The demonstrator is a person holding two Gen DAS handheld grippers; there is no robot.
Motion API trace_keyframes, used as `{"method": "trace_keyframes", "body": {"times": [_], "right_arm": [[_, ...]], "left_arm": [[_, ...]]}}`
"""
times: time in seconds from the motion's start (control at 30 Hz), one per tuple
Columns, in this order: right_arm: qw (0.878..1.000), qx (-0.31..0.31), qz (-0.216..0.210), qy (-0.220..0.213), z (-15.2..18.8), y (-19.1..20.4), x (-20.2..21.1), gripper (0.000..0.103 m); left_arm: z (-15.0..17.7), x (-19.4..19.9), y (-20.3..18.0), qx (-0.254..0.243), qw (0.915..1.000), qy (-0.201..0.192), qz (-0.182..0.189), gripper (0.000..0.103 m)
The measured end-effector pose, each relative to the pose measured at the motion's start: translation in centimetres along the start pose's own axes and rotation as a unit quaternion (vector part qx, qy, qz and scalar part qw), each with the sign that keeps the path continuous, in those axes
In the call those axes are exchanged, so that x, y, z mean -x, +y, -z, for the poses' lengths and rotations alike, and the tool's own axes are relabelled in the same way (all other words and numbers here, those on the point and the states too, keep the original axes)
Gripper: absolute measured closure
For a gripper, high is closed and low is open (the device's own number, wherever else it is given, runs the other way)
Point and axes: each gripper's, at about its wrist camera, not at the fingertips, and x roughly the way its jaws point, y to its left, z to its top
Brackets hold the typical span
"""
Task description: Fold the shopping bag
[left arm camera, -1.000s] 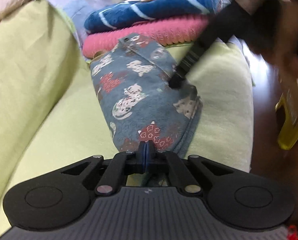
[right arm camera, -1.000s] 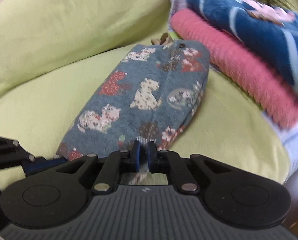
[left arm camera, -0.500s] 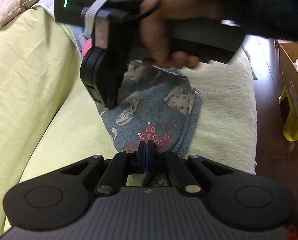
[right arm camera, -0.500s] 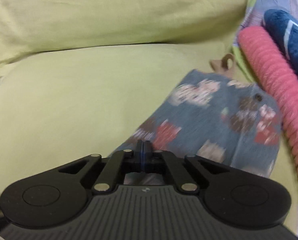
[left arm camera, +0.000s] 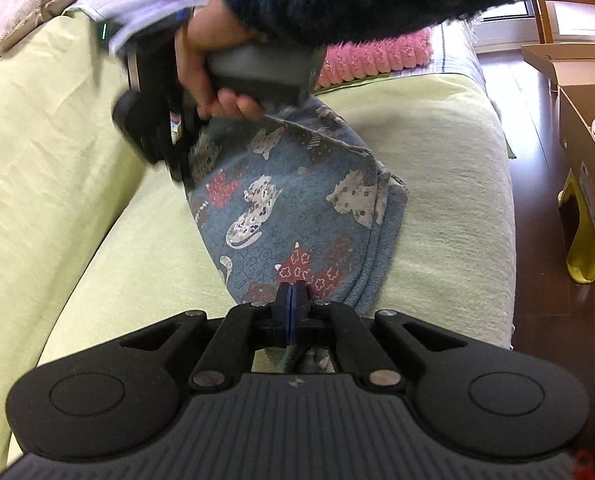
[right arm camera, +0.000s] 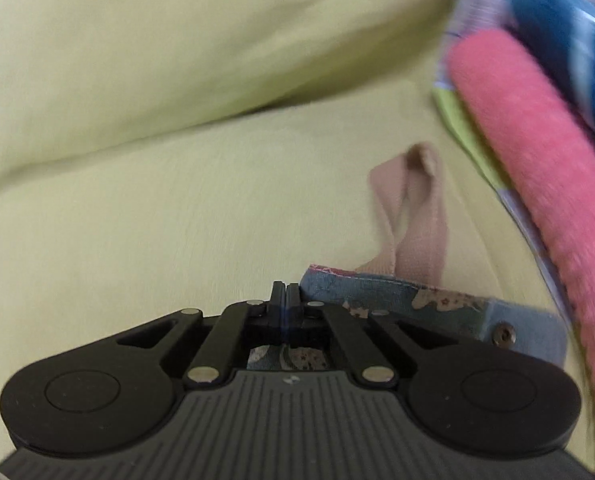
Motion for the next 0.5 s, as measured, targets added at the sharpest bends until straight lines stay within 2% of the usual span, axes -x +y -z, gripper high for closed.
{"method": "trace_keyframes", "body": {"times": [0.07, 0.13, 0.27, 0.37, 0.4, 0.43, 0.5], "right_arm": [[0.999, -0.024, -0.004, -0.034, 0.7, -0.8, 3.1, 0.093], [0.998, -0.021, -0.011, -0.059, 3.0, -1.1, 6.7, 0.090], [0.998, 0.013, -0.019, -0.061, 12.2, 0.0, 11.8, 0.090], [0.997, 0.063, 0.020, -0.051, 19.2, 1.8, 13.2, 0.093], [0.995, 0.068, 0.039, -0.067, 21.0, 2.2, 13.5, 0.093], [0.994, 0.056, 0.050, -0.081, 22.0, 2.3, 13.8, 0.093], [0.995, 0.025, 0.056, -0.082, 22.0, 2.4, 14.1, 0.091]], "left_arm": [[0.1, -0.1, 0.0, 0.006, 1.0000, -0.001, 0.000, 0.103], [0.3, -0.2, -0.1, 0.008, 1.0000, -0.004, -0.001, 0.103], [0.4, -0.2, -0.2, 0.009, 0.9999, -0.006, -0.001, 0.103], [0.4, -0.1, -0.4, 0.004, 1.0000, -0.004, -0.004, 0.103], [0.4, 0.0, -0.5, 0.002, 1.0000, -0.004, -0.005, 0.103], [0.4, 0.1, -0.6, 0.000, 1.0000, -0.003, -0.007, 0.103], [0.5, 0.2, -0.7, 0.002, 0.9999, 0.001, -0.012, 0.103]]}}
